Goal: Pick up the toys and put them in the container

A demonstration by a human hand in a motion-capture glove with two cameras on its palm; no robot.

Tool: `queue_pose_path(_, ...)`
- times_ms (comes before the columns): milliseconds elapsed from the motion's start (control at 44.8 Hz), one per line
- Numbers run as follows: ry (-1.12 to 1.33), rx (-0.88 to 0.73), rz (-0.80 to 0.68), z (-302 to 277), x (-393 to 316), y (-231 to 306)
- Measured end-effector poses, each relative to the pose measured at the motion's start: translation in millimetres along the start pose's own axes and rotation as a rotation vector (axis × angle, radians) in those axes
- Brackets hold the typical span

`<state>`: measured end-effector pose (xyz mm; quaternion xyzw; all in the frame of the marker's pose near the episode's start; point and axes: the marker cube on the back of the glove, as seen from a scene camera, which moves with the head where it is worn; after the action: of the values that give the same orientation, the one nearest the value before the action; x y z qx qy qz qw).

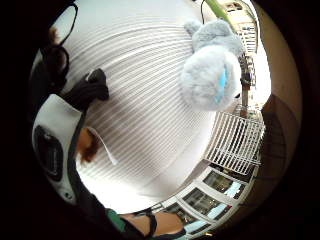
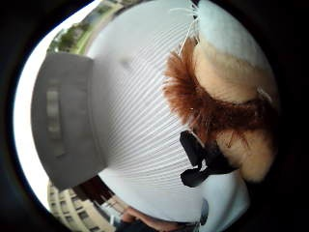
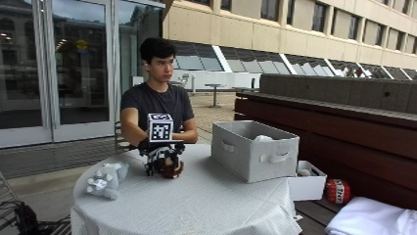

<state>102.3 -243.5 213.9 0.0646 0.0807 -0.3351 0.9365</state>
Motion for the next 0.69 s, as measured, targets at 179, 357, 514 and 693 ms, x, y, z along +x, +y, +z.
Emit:
queue_pose_path(179,-0.114,-0.021,0.028,-31.4,10.8,0.5)
queue_pose_path(357,-0.095,-0.002,0.038,-70.3,-0.8,-3.2)
queue_pose_path(514,-0.089,0.096,0.070,-123.8,-26.3,-2.1)
queue_pose_path(693,-0.056,0.237,0.052,-186.4,-66.3,-0.3)
